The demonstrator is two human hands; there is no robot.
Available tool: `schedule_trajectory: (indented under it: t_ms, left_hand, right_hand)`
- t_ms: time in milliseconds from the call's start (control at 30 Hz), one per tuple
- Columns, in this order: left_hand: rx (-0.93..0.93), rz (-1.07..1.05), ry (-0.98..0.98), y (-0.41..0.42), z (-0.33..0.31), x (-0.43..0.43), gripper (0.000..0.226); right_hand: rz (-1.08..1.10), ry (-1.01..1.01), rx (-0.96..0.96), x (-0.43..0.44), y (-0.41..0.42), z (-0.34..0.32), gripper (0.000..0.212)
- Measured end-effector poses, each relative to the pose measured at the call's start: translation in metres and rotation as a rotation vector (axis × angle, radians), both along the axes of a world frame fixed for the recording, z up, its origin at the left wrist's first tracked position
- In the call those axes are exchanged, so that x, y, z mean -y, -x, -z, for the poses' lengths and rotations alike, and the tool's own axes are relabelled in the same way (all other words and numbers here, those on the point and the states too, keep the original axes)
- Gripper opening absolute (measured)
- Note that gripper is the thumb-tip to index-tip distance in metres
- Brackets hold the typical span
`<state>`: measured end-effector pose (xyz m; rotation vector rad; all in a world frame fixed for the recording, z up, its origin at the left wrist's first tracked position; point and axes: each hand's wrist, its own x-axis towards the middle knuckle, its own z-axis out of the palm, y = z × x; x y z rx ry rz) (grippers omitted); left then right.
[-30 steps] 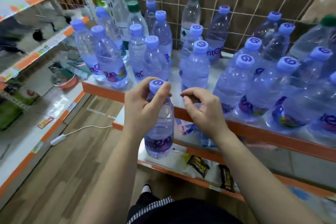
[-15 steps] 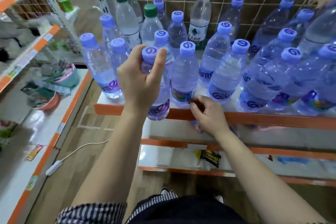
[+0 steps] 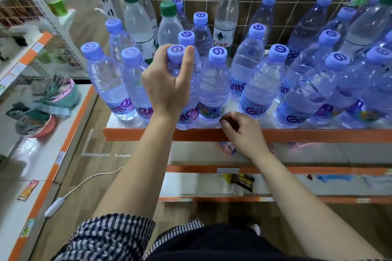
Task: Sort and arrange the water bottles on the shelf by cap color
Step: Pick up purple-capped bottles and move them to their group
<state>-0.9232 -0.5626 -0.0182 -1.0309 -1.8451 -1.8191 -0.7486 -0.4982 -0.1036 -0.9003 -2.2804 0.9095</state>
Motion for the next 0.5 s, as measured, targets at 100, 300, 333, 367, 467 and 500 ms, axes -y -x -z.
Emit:
schedule_trajectory:
  t_ms: [100, 300, 333, 367, 467, 500]
  left_hand:
    - [-0.033, -0.019, 0.028, 0.001, 0.004, -0.003, 0.029]
    - [-0.042, -0.047, 0.046, -0.003, 0.011, -0.003, 0.030]
    - [-0.041, -0.050, 0.044, -0.004, 0.011, -0.002, 0.029]
    - [-0.039, -0.048, 0.041, -0.005, 0.011, -0.002, 0.028]
    - [-0.029, -0.032, 0.048, -0.009, 0.009, -0.002, 0.027]
    - [-0.030, -0.034, 0.055, -0.009, 0.008, -0.001, 0.028]
  right_hand:
    - [-0.006, 0.001, -0.011, 0.001, -0.001, 0.000, 0.010]
    - [0.001, 0.018, -0.028, 0.001, -0.001, 0.002, 0.009]
    - [0.008, 0.041, -0.045, 0.001, -0.001, 0.001, 0.008]
    - [0.019, 0.068, -0.072, 0.001, 0.000, 0.000, 0.008]
    - [0.058, 0.154, -0.172, 0.001, 0.002, -0.008, 0.006]
    - [0.058, 0.175, -0.206, 0.001, 0.002, -0.012, 0.005]
